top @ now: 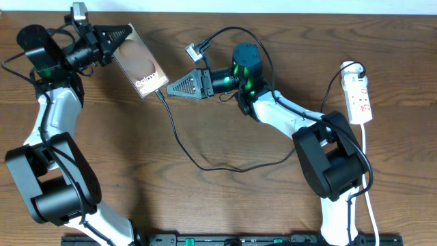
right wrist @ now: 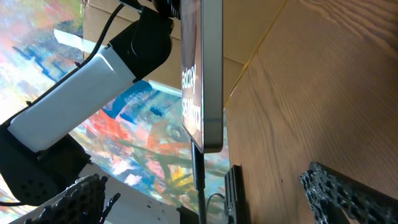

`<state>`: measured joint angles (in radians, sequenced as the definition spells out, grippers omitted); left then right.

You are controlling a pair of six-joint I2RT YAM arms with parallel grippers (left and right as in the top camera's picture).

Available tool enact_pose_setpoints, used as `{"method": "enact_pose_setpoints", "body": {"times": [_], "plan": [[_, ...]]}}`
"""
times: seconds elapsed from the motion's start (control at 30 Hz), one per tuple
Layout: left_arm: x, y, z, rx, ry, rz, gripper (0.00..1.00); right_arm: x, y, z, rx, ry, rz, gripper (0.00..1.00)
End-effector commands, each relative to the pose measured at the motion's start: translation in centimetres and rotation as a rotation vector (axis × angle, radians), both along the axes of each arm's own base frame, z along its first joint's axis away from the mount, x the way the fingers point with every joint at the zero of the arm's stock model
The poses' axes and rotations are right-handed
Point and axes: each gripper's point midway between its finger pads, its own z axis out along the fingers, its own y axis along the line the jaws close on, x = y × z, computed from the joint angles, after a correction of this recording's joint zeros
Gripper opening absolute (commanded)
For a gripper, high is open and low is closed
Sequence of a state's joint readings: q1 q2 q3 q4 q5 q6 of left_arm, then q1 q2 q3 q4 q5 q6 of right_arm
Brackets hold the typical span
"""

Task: Plug charger to phone and switch on socket
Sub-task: 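Open the right gripper and retract it toward the power strip, then lower the phone toward the table center with the left gripper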

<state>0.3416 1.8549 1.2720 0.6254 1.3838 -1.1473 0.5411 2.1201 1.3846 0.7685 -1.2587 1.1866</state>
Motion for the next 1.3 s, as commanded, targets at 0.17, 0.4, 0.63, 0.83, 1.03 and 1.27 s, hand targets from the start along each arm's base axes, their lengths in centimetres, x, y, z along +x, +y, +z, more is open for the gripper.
{"method": "enact_pose_setpoints", "body": {"times": [0.17, 0.4, 0.63, 0.83, 1.03, 1.27], "plan": [[-1.0, -0.5, 1.3, 0.008, -0.028, -0.041, 0.07, 2.2, -2.0, -1.5, -0.049, 0.019, -0.054, 0.99], [-1.0, -0.5, 1.3, 0.007, -0.027, -0.041, 0.07, 3.3, -3.8, -5.3, -0.170, 0.153, -0.107, 0.99], [-1.0, -0.5, 1.3, 0.008, -0.028, -0.042, 0.07, 3.8, -5.3, -10.4, -0.372, 0.252, -0.230, 0.99], [-1.1, -0.5, 1.3, 0.009, -0.030, -0.044, 0.07, 3.3, -8.1, -12.0, -0.616, 0.204, -0.370, 0.99], [-1.2, -0.9, 0.7, 0.012, -0.029, -0.051, 0.07, 3.2, -13.1, -9.3, -0.855, 0.094, -0.582, 0.99], [-1.6, -3.3, -1.9, 0.010, 0.007, -0.077, 0.07, 1.9, -17.2, -5.2, -0.962, 0.031, -0.732, 0.99]]}}
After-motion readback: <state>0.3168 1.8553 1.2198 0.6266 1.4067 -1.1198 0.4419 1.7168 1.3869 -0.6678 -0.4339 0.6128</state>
